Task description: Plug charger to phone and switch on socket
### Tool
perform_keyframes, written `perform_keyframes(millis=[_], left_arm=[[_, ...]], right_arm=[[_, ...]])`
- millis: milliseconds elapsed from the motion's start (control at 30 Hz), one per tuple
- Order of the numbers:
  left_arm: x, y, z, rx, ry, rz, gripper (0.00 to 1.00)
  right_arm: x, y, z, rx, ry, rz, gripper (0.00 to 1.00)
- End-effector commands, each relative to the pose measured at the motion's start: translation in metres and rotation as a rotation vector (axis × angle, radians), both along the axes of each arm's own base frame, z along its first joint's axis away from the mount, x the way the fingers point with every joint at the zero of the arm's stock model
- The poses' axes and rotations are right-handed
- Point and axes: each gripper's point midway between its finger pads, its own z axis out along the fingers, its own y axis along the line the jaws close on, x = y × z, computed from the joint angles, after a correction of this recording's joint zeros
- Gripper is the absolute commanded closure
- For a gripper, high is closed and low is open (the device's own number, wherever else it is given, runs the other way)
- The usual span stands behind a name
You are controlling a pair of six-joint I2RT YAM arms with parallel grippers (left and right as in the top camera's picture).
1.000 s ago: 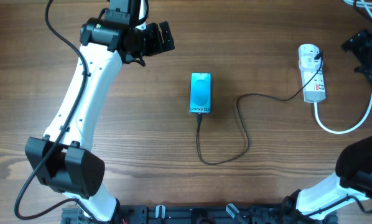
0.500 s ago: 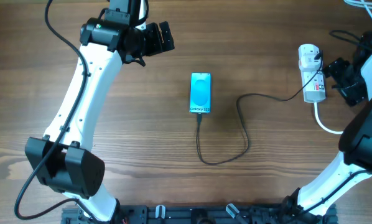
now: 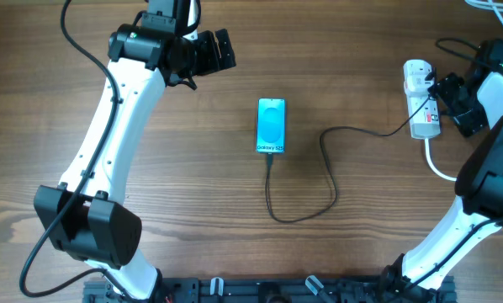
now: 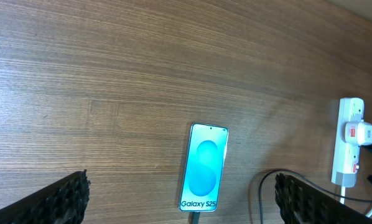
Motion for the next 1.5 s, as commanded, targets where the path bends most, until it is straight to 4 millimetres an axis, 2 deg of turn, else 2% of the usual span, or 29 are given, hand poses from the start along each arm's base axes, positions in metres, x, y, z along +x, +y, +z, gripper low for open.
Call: perform_keyframes(millis=[0, 567, 1000, 1067, 1167, 1200, 1233, 1300, 1367, 1467], left_arm=[[0.001, 0.004, -0.005, 0.016, 0.008, 0.006, 0.0], [0.001, 0.004, -0.005, 0.016, 0.008, 0.006, 0.0], [0.001, 0.004, -0.005, 0.016, 0.008, 0.006, 0.0], [0.001, 0.004, -0.005, 0.016, 0.008, 0.006, 0.0], [0.001, 0.004, -0.005, 0.016, 0.008, 0.006, 0.0], [0.001, 0.004, -0.005, 0.016, 0.008, 0.006, 0.0], [0.001, 0.004, -0.005, 0.016, 0.008, 0.006, 0.0], [0.001, 0.004, -0.005, 0.016, 0.008, 0.006, 0.0], [0.001, 0.004, -0.005, 0.016, 0.008, 0.006, 0.0], [0.001, 0.004, -0.005, 0.016, 0.008, 0.006, 0.0]], right_arm=[[-0.001, 0.005, -0.012, 0.021, 0.02, 0.0, 0.0], [0.005, 0.027, -0.013, 0.135, -0.012, 0.092, 0.0], [-0.007, 0.029, -0.011, 0.149, 0.031, 0.098, 0.0], [-0.015, 0.024, 0.004, 0.165, 0.041, 0.045, 0.0], [-0.028, 0.016, 0.049, 0.152, -0.006, -0.018, 0.0], [-0.037, 0.02, 0.074, 0.143, -0.024, -0.017, 0.0], [-0.041, 0.023, 0.084, 0.145, -0.031, -0.015, 0.0], [-0.051, 0.03, 0.105, 0.152, -0.045, -0.012, 0.0], [-0.073, 0.049, 0.139, 0.173, -0.057, 0.003, 0.0], [-0.086, 0.081, 0.163, 0.193, -0.11, 0.065, 0.01]])
